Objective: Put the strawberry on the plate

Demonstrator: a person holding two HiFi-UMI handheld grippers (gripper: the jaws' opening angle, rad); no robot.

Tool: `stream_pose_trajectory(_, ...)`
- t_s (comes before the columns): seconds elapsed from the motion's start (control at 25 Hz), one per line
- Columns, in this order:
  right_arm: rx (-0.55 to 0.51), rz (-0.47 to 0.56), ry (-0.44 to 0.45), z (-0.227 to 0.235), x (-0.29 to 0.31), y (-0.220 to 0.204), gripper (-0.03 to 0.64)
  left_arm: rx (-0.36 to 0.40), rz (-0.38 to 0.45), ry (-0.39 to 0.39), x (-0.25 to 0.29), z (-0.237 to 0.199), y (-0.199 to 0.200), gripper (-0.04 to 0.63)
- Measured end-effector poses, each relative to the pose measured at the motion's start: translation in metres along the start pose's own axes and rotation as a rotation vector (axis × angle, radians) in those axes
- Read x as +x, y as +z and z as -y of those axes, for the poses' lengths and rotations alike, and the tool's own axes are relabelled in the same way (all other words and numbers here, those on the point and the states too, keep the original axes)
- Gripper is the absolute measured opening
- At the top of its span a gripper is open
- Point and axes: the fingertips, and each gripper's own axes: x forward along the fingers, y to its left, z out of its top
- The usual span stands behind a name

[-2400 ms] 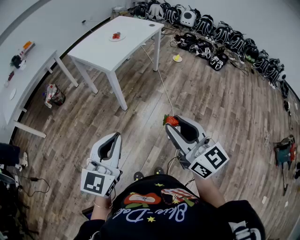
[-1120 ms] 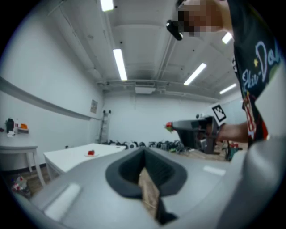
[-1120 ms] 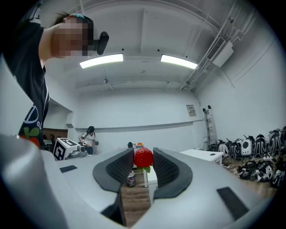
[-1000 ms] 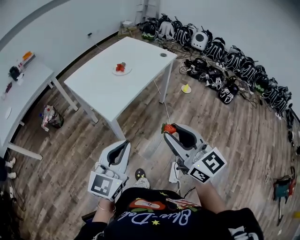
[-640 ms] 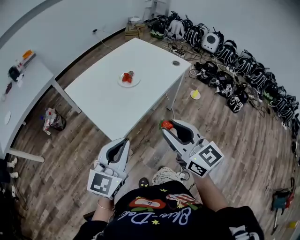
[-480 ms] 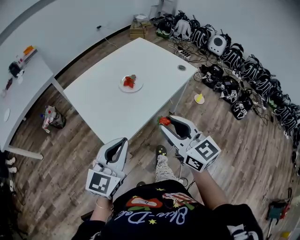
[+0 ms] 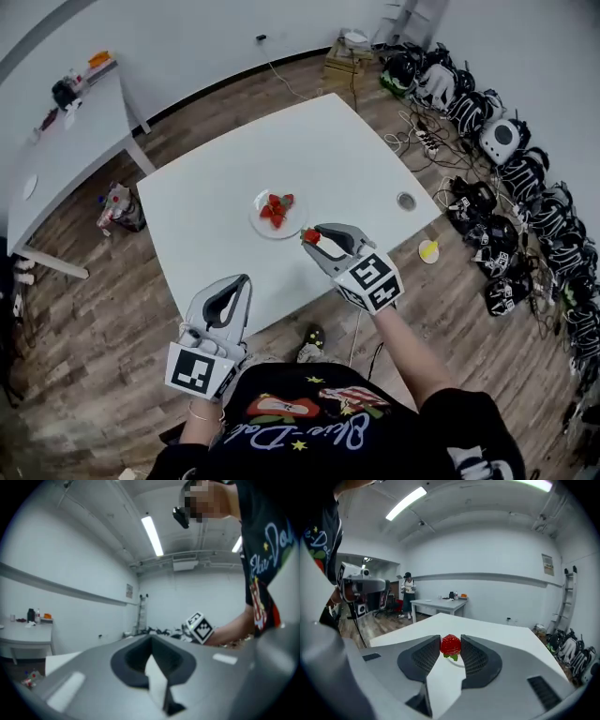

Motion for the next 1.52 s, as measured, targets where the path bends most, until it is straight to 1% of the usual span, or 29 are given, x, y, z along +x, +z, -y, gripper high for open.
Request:
stream_pose_trajectory(0.08,-0.041,-0.064,0.046,0.015,0.032,-0.013,0.143,0.004,-0.013,0.026,0.011,-0.007,-0.004,-0.003)
stream_pose_trajectory(0.2,-0.082,-0.161,0.095,0.028,0.075,-0.037,0.143,-0.004,-0.044,0.042,0.017,-0.017,-0.011,-0.003)
stream_pose_trajectory(0.28,-0.117,-0.22,0.112,0.033,0.099,-0.05,0.143,-0.005,-0.07,0.063,0.018,-0.028,-0.015,-0.003)
stream_pose_trajectory(0.4,-0.185,-0.3,0.127,0.043,0.124,-0.062,0.143,-0.009,-0.076,0.114,0.021,-0.048,-0.011,-0.003)
stream_pose_trajectory(0.6,-0.261,-0.402,0.17,0.047,0.152,-0.085,0.143,-0.001,-0.095,0.186,0.016,-0.075,-0.013,-0.003)
stream_pose_trajectory(0.68,-0.261,-0.408,0.173,0.05,0.157,-0.089,0.143,-0.016,-0.1,0.201,0.016,-0.08,-0.016,-0.003)
stream_pose_trajectory(0.8,-0.226,-0.38,0.192,0.049,0.163,-0.088,0.144,-0.02,-0.097,0.199,0.016,-0.087,-0.016,-0.003)
stream_pose_trajectory(0.92,-0.173,-0.352,0.221,0.043,0.167,-0.087,0.144,-0.027,-0.087,0.18,0.016,-0.093,-0.014,-0.003)
stream_pose_trajectory(1.0,-0.151,-0.321,0.218,0.041,0.166,-0.08,0.146,-0.03,-0.094,0.171,0.016,-0.096,-0.018,-0.003)
stream_pose_trajectory(1.08,-0.139,-0.275,0.176,0.044,0.159,-0.067,0.149,-0.032,-0.093,0.157,0.017,-0.096,-0.017,-0.003)
stream_pose_trajectory(1.16,-0.117,-0.217,0.115,0.051,0.144,-0.05,0.158,-0.04,-0.084,0.138,0.021,-0.094,-0.015,-0.003)
stream_pose_trajectory(1.24,-0.051,-0.122,0.063,0.056,0.122,-0.03,0.158,-0.037,-0.067,0.109,0.026,-0.092,-0.012,-0.003)
stream_pose_trajectory(1.32,0.049,-0.001,0.041,0.056,0.094,-0.008,0.156,-0.025,-0.044,0.076,0.034,-0.09,-0.008,-0.003)
stream_pose_trajectory(1.36,0.091,0.046,0.041,0.054,0.079,0.0,0.149,-0.021,-0.035,0.06,0.039,-0.088,-0.006,-0.003)
stream_pose_trajectory(1.4,0.12,0.079,0.043,0.051,0.065,0.005,0.062,-0.018,-0.031,0.043,0.045,-0.086,-0.006,-0.003)
stream_pose_trajectory(1.44,0.139,0.099,0.045,0.047,0.052,0.009,0.021,-0.017,-0.031,0.025,0.051,-0.084,-0.006,-0.003)
stream_pose_trajectory(1.52,0.175,0.127,0.044,0.039,0.028,0.015,0.017,-0.016,-0.029,-0.01,0.062,-0.079,-0.004,-0.003)
